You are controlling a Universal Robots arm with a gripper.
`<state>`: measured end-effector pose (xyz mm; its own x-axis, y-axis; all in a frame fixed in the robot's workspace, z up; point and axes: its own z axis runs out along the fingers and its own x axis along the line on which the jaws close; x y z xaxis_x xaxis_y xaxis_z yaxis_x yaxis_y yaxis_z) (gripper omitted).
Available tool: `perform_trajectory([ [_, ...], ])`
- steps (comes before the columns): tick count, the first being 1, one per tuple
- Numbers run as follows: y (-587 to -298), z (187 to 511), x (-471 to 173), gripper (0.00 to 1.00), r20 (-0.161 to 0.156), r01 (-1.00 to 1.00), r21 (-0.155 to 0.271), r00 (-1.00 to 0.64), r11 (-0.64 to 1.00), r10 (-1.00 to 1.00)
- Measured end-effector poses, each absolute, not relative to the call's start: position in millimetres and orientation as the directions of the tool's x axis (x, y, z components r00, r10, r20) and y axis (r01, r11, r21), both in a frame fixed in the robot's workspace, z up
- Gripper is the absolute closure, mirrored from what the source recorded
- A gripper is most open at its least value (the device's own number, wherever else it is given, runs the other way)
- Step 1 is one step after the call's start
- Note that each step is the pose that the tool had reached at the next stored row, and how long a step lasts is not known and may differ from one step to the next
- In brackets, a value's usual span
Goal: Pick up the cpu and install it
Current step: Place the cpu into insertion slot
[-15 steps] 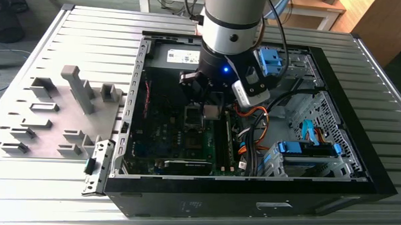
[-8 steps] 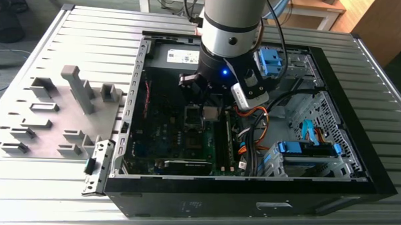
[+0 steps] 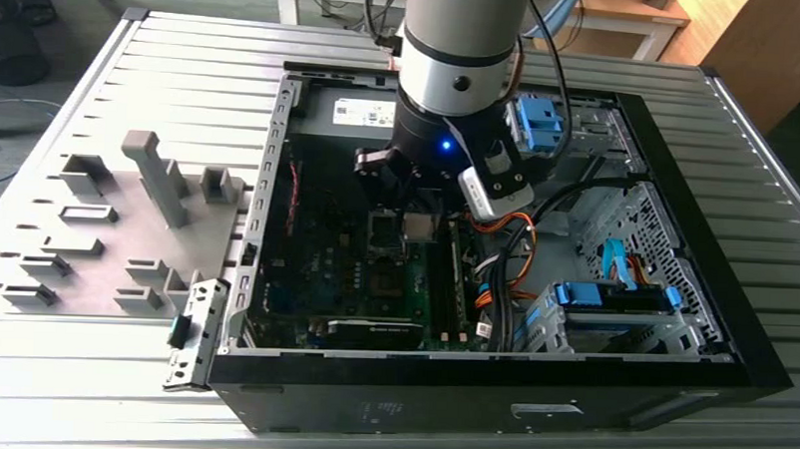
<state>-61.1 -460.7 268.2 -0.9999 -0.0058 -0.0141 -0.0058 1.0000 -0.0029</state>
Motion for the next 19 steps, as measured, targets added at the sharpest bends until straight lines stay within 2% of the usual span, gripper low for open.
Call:
perform_trajectory([
  [19,-461,260,-74,0.53,-0.014,-0.01,-0.014,-1.0,1.0,-0.01],
])
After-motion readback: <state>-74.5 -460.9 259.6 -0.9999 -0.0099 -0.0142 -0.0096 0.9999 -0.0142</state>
